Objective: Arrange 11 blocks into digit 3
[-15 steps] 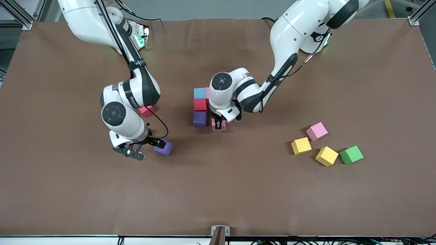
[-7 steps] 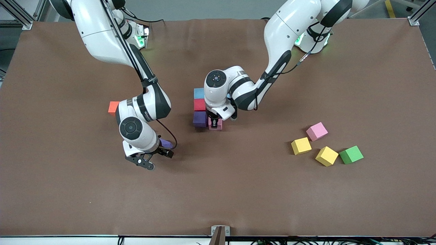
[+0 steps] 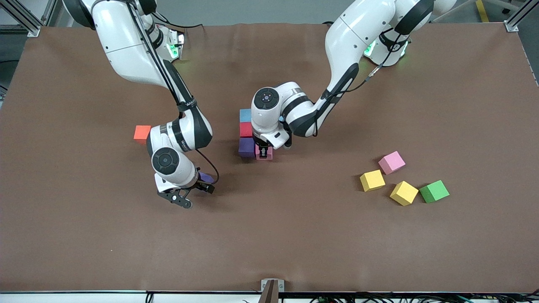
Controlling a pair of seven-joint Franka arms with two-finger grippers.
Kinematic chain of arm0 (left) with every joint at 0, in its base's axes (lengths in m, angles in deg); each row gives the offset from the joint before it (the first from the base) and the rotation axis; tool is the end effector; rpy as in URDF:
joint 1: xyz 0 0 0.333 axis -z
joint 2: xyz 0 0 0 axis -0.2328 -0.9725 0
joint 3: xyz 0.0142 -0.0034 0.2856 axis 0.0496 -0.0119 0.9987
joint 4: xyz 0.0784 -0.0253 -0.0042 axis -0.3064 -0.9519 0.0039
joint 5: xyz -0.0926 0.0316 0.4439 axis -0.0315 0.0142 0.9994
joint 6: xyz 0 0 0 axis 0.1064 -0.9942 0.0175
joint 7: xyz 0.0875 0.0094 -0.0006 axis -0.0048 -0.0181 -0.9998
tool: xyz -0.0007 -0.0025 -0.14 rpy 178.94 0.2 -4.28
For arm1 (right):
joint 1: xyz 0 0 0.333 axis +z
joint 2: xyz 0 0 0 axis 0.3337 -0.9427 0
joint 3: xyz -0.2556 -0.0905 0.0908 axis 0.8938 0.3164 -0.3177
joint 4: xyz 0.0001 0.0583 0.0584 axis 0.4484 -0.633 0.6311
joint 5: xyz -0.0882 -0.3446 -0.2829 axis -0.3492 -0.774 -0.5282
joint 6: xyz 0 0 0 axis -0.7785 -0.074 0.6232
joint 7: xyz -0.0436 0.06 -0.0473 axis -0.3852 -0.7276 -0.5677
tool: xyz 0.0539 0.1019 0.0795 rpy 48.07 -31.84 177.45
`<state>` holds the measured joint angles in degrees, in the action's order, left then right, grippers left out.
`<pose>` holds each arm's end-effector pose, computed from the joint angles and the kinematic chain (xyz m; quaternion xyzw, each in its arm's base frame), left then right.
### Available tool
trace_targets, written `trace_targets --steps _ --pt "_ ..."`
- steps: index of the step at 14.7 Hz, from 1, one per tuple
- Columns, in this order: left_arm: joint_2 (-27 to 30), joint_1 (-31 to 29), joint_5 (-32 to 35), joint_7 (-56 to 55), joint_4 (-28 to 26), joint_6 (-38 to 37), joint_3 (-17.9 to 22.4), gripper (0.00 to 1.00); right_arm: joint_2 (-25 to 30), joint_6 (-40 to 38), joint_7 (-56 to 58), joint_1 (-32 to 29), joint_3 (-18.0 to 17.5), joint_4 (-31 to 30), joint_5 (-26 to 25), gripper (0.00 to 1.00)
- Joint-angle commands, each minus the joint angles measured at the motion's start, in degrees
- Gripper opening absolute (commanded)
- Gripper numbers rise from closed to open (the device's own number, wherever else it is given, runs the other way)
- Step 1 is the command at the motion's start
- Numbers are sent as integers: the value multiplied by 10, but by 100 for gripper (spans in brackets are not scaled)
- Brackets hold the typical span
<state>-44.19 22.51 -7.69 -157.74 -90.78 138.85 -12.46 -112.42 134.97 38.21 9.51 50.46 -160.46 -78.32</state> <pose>0.4776 -0.5820 0.1092 0.7123 0.6998 -0.0117 0.0525 0.6617 0.2532 0.1017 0.9768 -0.2126 -0.0165 0.0203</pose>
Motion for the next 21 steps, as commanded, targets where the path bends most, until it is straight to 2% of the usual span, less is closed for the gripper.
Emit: trace_targets --steps 1,2,3,4,5,9,11,12,13,14,15,21 --pt "-26 10 -15 0 21 4 1 44 20 9 -11 2 -5 -25 12 76" --pt "-26 10 -15 0 21 4 1 44 21 8 -11 2 -5 -24 12 53" --pt "-26 10 -15 0 21 4 1 44 21 9 -11 2 -6 -22 13 23" --pt "-25 10 -15 0 21 4 1 44 21 9 -11 2 -6 -21 15 5" --pt "-25 10 -15 0 21 4 1 44 21 10 -10 2 -12 -17 15 0" --pt "-22 10 -16 1 21 4 1 44 18 22 8 2 -55 11 9 0" --pt "-21 10 -15 1 21 3 1 44 15 22 95 9 -62 29 12 0" --pt "-20 9 -15 1 21 3 1 52 15 22 124 20 -62 30 11 0" --pt "-18 9 -15 2 21 -2 1 64 14 22 129 25 -62 30 12 0" --pt "-12 8 -16 2 22 -9 1 95 14 22 133 34 -62 30 9 0" --pt "-5 5 -19 3 21 -25 0 100 14 22 133 41 -61 30 8 0" --pt "31 -6 -38 32 19 -73 -3 100 3 23 134 70 -61 30 7 0"
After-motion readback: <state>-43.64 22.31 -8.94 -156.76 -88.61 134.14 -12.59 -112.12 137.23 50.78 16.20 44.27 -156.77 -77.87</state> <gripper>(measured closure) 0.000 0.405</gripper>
